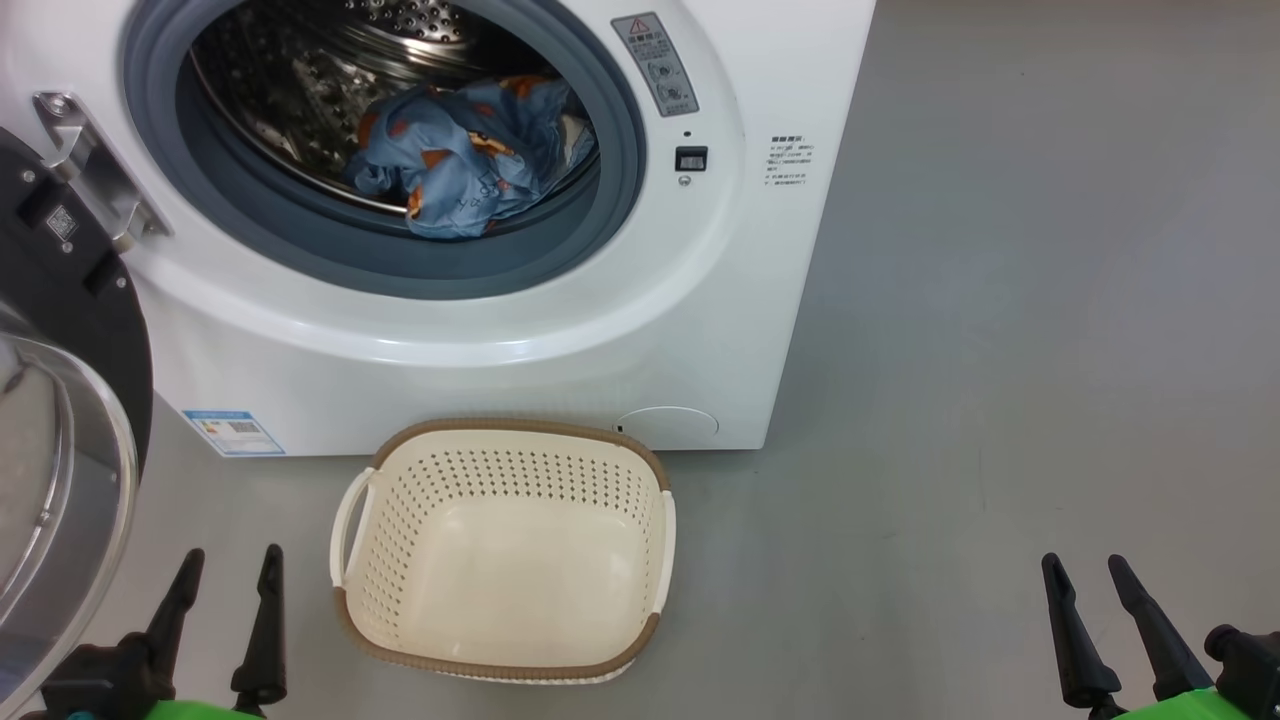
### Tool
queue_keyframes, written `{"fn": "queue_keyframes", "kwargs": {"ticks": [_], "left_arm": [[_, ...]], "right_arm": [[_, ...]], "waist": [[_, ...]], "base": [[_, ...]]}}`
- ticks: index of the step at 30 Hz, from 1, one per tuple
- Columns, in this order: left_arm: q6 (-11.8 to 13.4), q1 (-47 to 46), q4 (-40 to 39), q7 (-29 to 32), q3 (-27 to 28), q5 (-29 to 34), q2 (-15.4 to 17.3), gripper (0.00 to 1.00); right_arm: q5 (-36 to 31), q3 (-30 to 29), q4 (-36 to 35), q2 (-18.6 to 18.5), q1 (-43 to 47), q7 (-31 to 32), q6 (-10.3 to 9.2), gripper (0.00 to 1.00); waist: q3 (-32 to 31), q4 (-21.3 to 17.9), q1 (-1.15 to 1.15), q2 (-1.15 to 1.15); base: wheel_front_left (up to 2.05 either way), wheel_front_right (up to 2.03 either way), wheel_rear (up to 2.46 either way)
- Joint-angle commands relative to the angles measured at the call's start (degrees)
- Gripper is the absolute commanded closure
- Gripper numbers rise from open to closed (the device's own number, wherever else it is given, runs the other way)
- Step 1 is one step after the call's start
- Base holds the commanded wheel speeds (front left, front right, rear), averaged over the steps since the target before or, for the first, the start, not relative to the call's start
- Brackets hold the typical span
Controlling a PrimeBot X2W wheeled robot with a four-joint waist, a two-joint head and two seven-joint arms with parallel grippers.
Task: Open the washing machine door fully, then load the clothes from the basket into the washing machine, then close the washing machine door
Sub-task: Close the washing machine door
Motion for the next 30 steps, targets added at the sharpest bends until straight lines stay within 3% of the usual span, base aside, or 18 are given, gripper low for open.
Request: {"fn": "queue_keyframes", "kwargs": {"ticks": [1, 17, 30], "left_arm": [[-0.09, -1.29, -1.63, -0.37, 2.27, -0.33, 1.12, 0.00], [-0.09, -1.51, -1.32, -0.37, 2.70, -0.60, 0.79, 0.00], [-0.09, -1.44, -2.09, -0.37, 1.71, -2.49, 1.12, 0.00]], "right_arm": [[-0.15, 1.20, -1.43, -0.62, -0.29, -0.27, 0.09, 0.00], [-0.30, 1.18, -1.79, -0.19, -0.40, -0.27, 0.09, 0.00], [-0.17, 1.03, -2.01, -0.65, -0.60, -0.27, 0.09, 0.00]], "waist": [[0.04, 0.02, 0.00, 0.00], [0.31, 0.50, 0.00, 0.00], [0.92, 1.51, 0.00, 0.00]], "base": [[0.00, 0.00, 0.00], [-0.05, 0.05, 0.00], [-1.03, 1.03, 0.00]]}}
